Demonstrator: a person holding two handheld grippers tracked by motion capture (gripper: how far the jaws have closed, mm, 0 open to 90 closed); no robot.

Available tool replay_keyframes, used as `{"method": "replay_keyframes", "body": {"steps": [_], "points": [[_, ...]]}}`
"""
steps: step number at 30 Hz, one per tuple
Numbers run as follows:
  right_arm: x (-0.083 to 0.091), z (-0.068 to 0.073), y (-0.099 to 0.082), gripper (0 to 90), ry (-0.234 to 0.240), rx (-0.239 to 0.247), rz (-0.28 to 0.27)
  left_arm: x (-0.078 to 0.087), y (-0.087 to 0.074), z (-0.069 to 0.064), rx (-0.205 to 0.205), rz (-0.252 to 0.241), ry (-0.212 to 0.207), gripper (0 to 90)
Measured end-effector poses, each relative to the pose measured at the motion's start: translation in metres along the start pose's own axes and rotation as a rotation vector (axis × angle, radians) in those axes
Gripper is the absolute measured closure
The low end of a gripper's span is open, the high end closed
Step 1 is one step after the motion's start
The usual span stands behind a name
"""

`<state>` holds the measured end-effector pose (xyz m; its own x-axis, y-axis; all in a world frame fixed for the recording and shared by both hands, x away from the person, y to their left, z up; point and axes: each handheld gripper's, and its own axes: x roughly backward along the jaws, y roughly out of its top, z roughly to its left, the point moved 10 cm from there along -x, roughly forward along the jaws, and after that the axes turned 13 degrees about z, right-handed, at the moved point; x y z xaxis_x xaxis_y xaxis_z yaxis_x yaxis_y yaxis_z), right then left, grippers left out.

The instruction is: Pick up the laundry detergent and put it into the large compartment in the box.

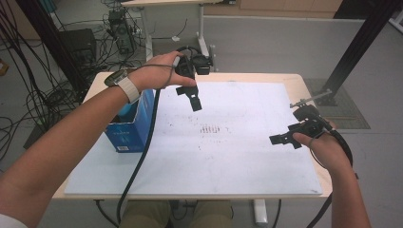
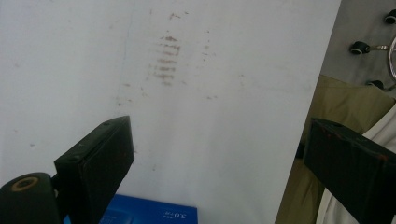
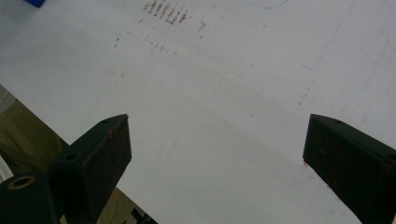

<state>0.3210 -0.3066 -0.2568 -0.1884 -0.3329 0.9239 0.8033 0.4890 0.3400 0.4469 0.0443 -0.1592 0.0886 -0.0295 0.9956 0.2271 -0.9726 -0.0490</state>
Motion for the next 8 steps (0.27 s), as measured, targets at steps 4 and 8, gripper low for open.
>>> {"method": "replay_keyframes", "body": {"steps": [4,8], "points": [[0.0007,0.0016,-0.0014,7.6,0.004,-0.019,0.003,-0.0003,-0.0004,-0.0003,0.003,-0.001,0.000,9.0],[0.0007,0.0011,-0.0020,7.6,0.003,-0.017,0.001,-0.0004,-0.0005,-0.0004,0.003,-0.001,0.000,9.0]]}}
